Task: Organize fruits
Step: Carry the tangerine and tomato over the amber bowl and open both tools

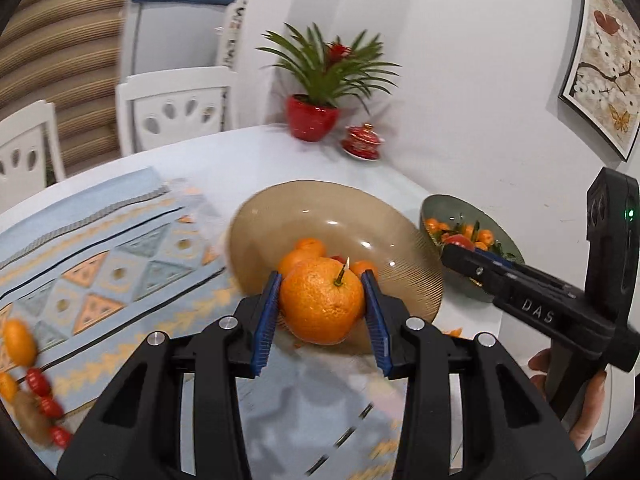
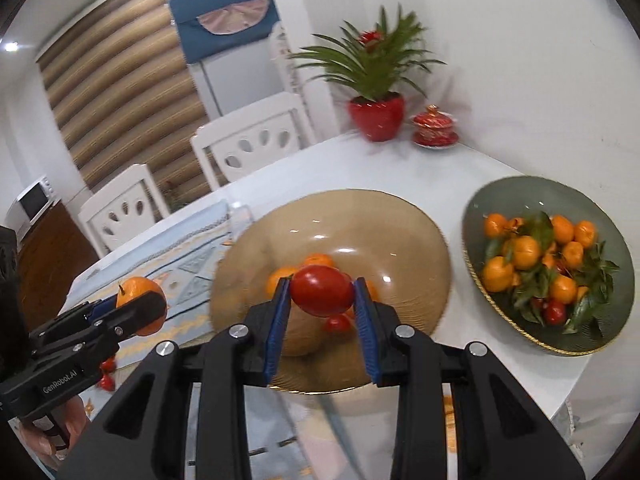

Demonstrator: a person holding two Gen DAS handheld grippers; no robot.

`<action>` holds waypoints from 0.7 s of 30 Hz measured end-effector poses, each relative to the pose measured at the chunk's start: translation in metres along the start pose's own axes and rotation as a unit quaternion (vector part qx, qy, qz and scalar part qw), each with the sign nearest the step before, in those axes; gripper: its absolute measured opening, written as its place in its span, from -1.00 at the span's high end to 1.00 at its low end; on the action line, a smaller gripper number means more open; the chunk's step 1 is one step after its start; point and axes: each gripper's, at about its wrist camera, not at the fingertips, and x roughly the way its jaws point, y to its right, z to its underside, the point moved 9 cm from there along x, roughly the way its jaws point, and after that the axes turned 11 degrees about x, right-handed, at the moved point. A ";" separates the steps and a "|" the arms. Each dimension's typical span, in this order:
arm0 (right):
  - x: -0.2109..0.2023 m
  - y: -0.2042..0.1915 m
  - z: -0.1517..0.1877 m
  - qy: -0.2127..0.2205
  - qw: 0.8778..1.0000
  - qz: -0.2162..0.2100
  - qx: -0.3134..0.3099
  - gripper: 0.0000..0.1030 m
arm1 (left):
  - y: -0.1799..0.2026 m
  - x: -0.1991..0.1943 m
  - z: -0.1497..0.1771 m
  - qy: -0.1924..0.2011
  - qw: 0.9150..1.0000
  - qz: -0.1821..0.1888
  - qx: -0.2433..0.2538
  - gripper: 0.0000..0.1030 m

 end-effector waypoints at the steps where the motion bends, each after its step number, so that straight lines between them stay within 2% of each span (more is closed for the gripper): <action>1: 0.005 0.006 0.001 -0.006 1.000 0.006 0.003 0.39 | 0.002 0.005 0.000 -0.002 1.000 0.002 0.001 0.23; 10: 0.047 0.033 0.013 -0.051 0.998 0.029 0.023 0.39 | 0.002 0.054 0.015 -0.044 0.999 0.009 -0.007 0.23; 21: 0.056 0.033 0.014 -0.062 0.997 0.036 0.020 0.38 | -0.005 0.062 0.018 -0.051 0.998 0.006 -0.023 0.21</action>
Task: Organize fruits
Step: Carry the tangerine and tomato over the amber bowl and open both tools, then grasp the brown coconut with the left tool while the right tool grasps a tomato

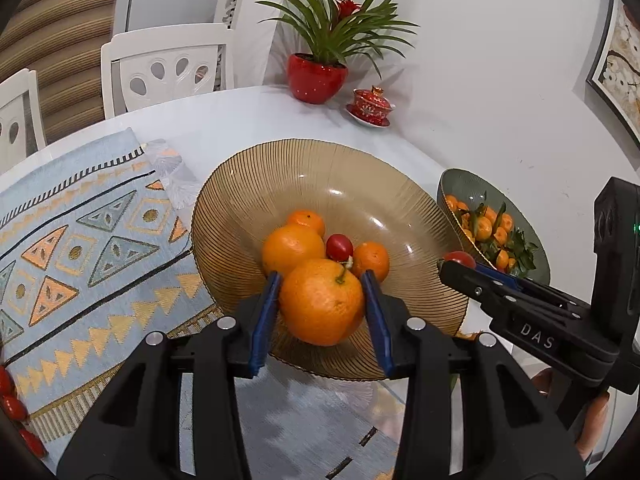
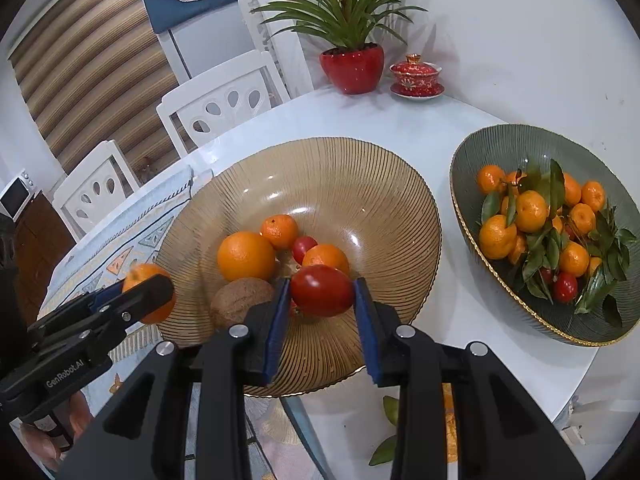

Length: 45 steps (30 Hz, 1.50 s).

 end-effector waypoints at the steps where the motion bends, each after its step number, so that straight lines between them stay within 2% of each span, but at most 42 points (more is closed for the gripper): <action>1: 0.002 0.001 0.001 -0.002 1.000 0.002 0.002 0.38 | 0.001 0.000 0.000 0.001 1.000 0.000 0.000 0.21; 6: 0.012 0.001 0.009 -0.021 1.000 0.006 0.003 0.35 | 0.002 0.000 0.003 0.000 1.000 -0.007 0.007 0.20; 7: 0.012 0.001 0.010 -0.022 1.000 0.003 0.004 0.34 | 0.001 -0.001 0.004 -0.001 1.000 -0.008 0.009 0.14; 9: 0.007 -0.002 0.011 -0.017 1.000 0.000 0.004 0.19 | -0.002 -0.008 0.007 0.003 1.000 -0.011 0.009 0.06; 12: -0.003 -0.010 0.010 -0.006 1.000 -0.007 -0.002 0.19 | -0.010 -0.025 0.009 0.015 1.000 -0.016 0.003 0.02; 21: -0.022 -0.060 0.025 -0.002 0.998 -0.049 -0.032 0.17 | -0.024 -0.072 0.027 0.039 0.999 -0.031 -0.012 -0.05; 25: -0.027 -0.095 0.038 -0.009 0.996 -0.074 -0.057 0.17 | -0.036 -0.102 0.037 0.056 0.997 -0.049 -0.016 -0.18; 29: -0.031 -0.137 0.060 -0.021 0.990 -0.102 -0.094 0.17 | -0.065 -0.142 0.046 0.076 0.994 -0.076 -0.034 -0.21; 34: -0.027 -0.197 0.101 -0.051 0.978 -0.138 -0.149 0.17 | -0.121 -0.197 0.070 0.092 0.985 -0.127 -0.070 -0.24; 39: -0.012 -0.252 0.151 -0.091 0.959 -0.167 -0.209 0.17 | -0.189 -0.234 0.111 0.076 0.973 -0.185 -0.114 -0.30; 45: 0.018 -0.298 0.205 -0.147 0.939 -0.188 -0.249 0.18 | -0.249 -0.236 0.166 0.072 0.960 -0.179 -0.205 -0.34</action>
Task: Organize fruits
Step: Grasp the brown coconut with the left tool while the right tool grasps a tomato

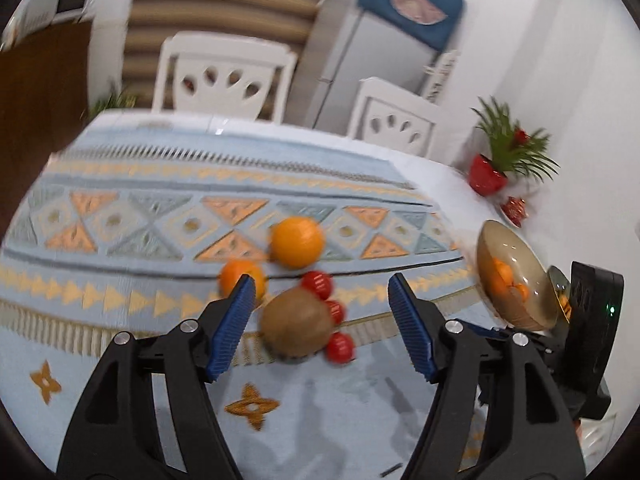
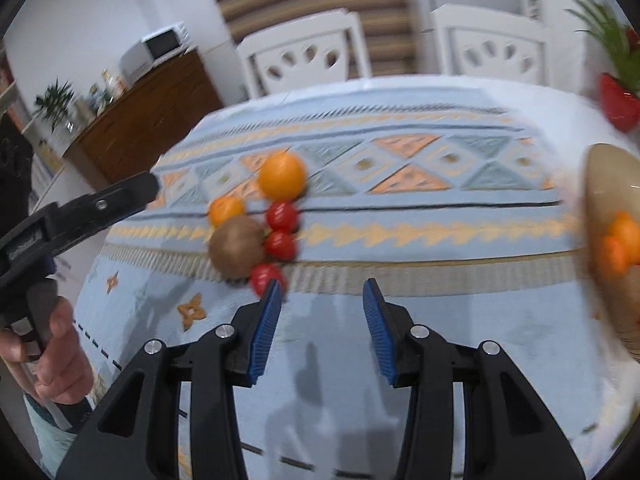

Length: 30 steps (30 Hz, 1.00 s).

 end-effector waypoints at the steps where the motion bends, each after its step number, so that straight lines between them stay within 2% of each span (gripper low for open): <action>1: 0.009 -0.005 0.002 -0.006 1.000 -0.001 -0.008 0.18 | -0.003 0.004 0.004 -0.002 1.000 -0.004 -0.001 -0.34; 4: 0.026 -0.019 0.006 -0.014 0.999 -0.002 -0.029 0.18 | -0.010 0.021 0.016 -0.015 1.000 -0.006 0.002 -0.34; 7: 0.037 -0.028 0.008 -0.015 0.999 -0.005 -0.045 0.17 | -0.013 0.033 0.020 -0.022 1.000 0.002 -0.005 -0.44; 11: 0.049 -0.033 0.010 -0.017 0.998 -0.006 -0.056 0.17 | -0.010 0.043 0.022 -0.023 0.999 0.020 -0.011 -0.49; 18: 0.065 -0.036 0.014 -0.013 0.998 -0.014 -0.059 0.17 | -0.006 0.059 0.035 -0.015 0.999 0.029 -0.015 -0.62; 21: 0.069 -0.036 0.016 -0.011 0.998 -0.013 -0.061 0.17 | -0.008 0.068 0.041 -0.032 0.999 0.013 -0.011 -0.62; 25: 0.072 -0.036 0.017 -0.014 0.998 -0.011 -0.061 0.17 | -0.005 0.071 0.042 -0.033 0.999 -0.013 0.009 -0.62; 30: 0.076 -0.036 0.018 -0.019 0.998 -0.011 -0.063 0.28 | -0.003 0.078 0.045 -0.046 0.998 -0.028 0.023 -0.60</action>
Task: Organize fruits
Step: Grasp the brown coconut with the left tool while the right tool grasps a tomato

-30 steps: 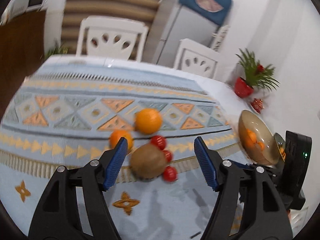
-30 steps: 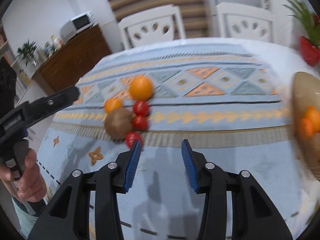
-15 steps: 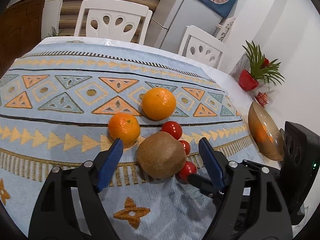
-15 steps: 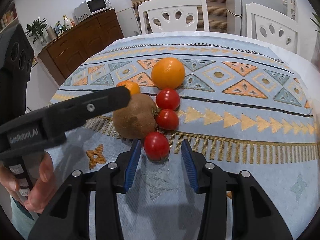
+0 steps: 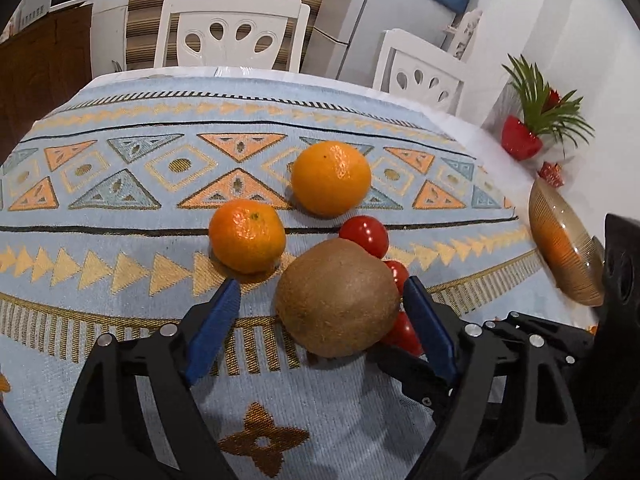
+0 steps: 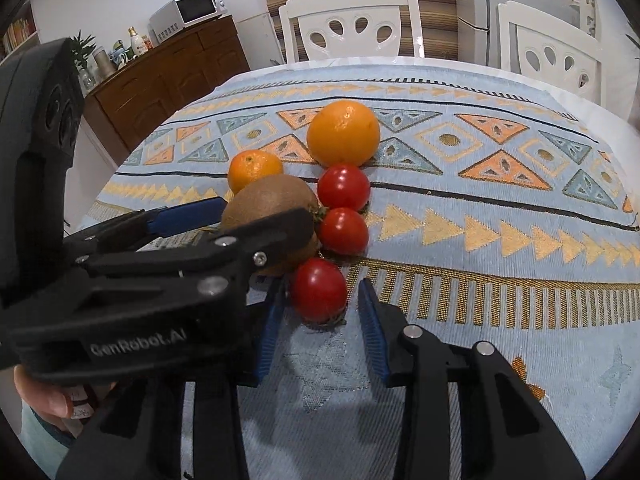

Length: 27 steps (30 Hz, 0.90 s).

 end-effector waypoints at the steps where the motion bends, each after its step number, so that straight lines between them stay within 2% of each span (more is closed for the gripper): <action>1: 0.000 0.000 0.000 0.000 1.000 0.000 0.001 0.28 | -0.001 0.000 0.000 0.000 1.000 -0.002 0.001 -0.58; 9: 0.003 0.000 -0.001 -0.002 1.000 0.004 0.000 0.28 | 0.004 0.005 0.002 -0.013 1.000 0.004 0.008 -0.43; 13: 0.004 -0.001 -0.001 -0.002 1.000 0.009 -0.002 0.32 | 0.009 0.003 0.002 -0.009 1.000 0.007 0.019 -0.22; 16: 0.004 -0.002 -0.001 -0.002 1.000 0.007 -0.003 0.44 | 0.012 0.002 0.002 -0.007 1.000 0.000 0.029 -0.21; 27: -0.001 0.003 -0.001 0.005 1.000 0.005 0.006 0.47 | -0.001 -0.008 -0.002 0.011 1.000 0.014 -0.015 -0.21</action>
